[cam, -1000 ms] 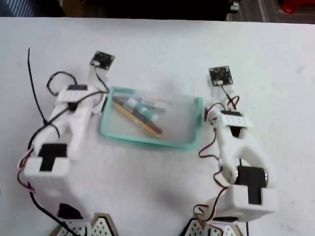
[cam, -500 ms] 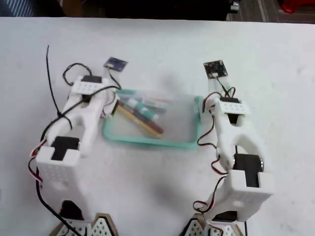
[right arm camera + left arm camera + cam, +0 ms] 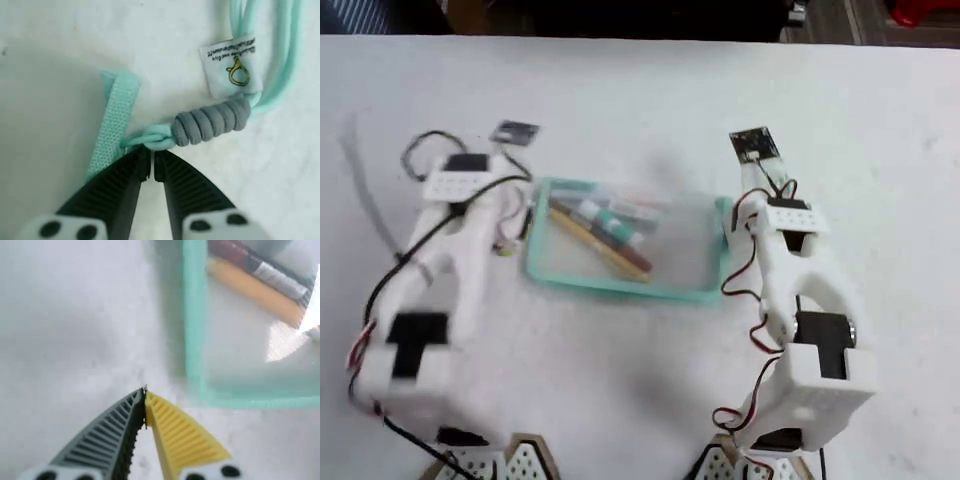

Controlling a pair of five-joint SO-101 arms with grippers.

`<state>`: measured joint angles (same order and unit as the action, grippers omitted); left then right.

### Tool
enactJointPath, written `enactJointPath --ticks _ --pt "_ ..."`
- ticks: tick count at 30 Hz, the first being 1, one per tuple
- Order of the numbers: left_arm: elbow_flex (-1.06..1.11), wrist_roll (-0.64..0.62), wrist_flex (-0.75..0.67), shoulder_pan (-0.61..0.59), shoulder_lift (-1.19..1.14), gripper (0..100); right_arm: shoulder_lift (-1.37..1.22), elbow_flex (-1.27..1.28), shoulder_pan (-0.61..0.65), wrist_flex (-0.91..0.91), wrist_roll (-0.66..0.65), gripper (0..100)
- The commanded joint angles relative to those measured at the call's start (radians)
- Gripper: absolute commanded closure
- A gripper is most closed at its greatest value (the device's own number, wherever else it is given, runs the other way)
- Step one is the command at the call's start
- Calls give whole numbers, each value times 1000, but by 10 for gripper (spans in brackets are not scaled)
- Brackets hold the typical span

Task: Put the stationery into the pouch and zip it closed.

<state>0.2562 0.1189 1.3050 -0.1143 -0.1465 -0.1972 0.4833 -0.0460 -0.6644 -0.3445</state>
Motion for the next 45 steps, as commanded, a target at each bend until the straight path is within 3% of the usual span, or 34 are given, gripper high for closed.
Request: enactJointPath --ticks 1,8,16,29,34,39,45 --pt "92 -3 52 -42 406 978 71 8 2 -8 -8 982" --pt "221 -3 123 -48 998 978 251 20 -33 -105 -6 982" --pt "285 103 77 -47 1498 976 716 18 -4 -349 -15 981" --pt "284 100 69 -44 1796 977 1495 21 325 -636 -15 981" --pt "284 101 71 -42 1977 977 1758 25 337 -638 -15 981" --pt "212 101 150 -41 1975 976 2005 26 341 -684 -9 981" --pt "25 101 247 -41 1975 976 2002 -23 341 -820 -8 981"
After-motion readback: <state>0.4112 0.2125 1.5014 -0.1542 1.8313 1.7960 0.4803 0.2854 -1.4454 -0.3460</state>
